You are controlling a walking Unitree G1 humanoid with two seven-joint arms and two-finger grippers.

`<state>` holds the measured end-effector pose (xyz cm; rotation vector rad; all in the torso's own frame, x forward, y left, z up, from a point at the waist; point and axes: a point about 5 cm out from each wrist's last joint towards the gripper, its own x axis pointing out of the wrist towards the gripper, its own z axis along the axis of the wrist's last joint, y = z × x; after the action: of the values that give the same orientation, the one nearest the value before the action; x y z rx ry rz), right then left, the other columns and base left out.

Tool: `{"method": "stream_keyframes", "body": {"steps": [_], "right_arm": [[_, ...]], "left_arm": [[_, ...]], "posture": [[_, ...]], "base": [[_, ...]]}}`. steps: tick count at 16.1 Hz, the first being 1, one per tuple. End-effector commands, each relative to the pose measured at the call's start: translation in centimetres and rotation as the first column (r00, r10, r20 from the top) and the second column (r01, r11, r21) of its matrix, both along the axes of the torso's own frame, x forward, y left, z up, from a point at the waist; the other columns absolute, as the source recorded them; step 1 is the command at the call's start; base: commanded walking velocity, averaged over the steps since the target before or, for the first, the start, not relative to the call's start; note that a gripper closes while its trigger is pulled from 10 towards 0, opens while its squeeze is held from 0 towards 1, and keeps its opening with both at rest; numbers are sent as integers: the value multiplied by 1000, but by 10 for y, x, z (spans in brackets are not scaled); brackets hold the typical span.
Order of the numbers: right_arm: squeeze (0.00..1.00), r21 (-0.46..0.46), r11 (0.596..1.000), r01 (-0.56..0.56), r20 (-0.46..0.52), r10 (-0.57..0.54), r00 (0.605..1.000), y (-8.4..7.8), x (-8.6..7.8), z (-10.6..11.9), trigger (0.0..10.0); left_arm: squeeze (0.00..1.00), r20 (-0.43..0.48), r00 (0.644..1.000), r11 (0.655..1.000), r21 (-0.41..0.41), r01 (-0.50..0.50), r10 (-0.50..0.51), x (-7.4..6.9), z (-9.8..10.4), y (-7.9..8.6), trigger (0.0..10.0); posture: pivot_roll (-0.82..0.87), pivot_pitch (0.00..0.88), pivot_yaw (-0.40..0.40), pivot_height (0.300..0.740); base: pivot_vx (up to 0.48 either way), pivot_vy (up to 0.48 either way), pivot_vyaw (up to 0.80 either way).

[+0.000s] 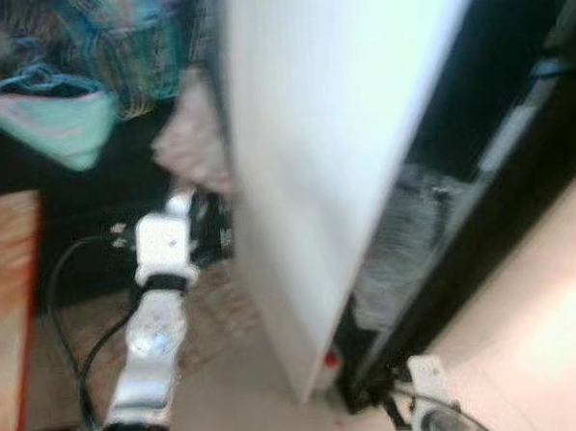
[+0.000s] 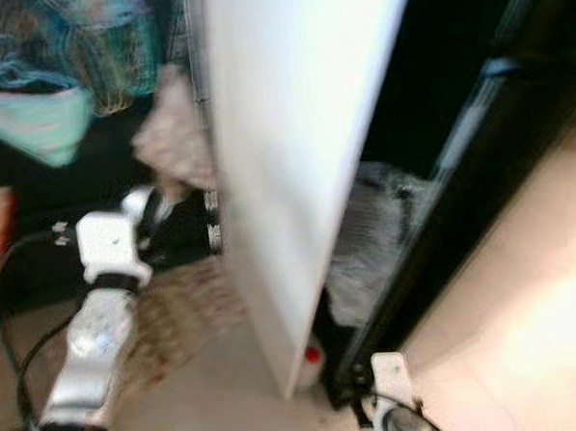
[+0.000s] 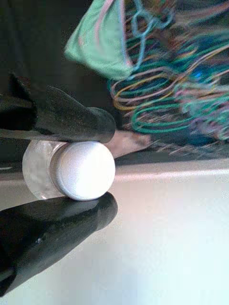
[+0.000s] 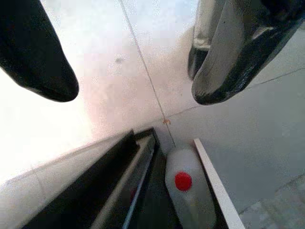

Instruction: Restocking fridge

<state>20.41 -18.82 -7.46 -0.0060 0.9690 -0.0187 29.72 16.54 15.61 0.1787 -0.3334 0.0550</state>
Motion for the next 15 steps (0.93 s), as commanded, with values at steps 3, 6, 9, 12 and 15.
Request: {"method": "stream_keyframes", "body": {"steps": [3,6,9,12,15], "right_arm": [[0,3,1000,18,-2,-18,1000,-2,-1,0,10000],[0,20,999,39,5,-39,999,3,-2,-1,10000],[0,23,999,44,5,-44,999,4,-2,-2,10000],[0,33,994,103,23,-104,994,8,-4,-3,10000],[0,61,987,152,87,-157,984,7,-2,0,10000]], "left_arm": [[0,-109,994,999,-43,-19,14,3,-22,6,10000],[0,-324,938,989,-46,-143,121,2,-69,36,10000],[0,-383,914,987,-39,-158,132,0,-82,42,10000],[0,-652,753,988,-42,-146,84,-22,-146,52,10000],[0,-792,608,986,-62,-155,46,-46,-182,54,10000]], "posture": [[103,0,-41,740],[83,0,-12,740],[85,0,-5,740],[54,0,19,740],[23,0,19,740]], "base": [[0,0,-765],[0,0,0],[0,0,0],[0,0,0],[0,0,0]]}}
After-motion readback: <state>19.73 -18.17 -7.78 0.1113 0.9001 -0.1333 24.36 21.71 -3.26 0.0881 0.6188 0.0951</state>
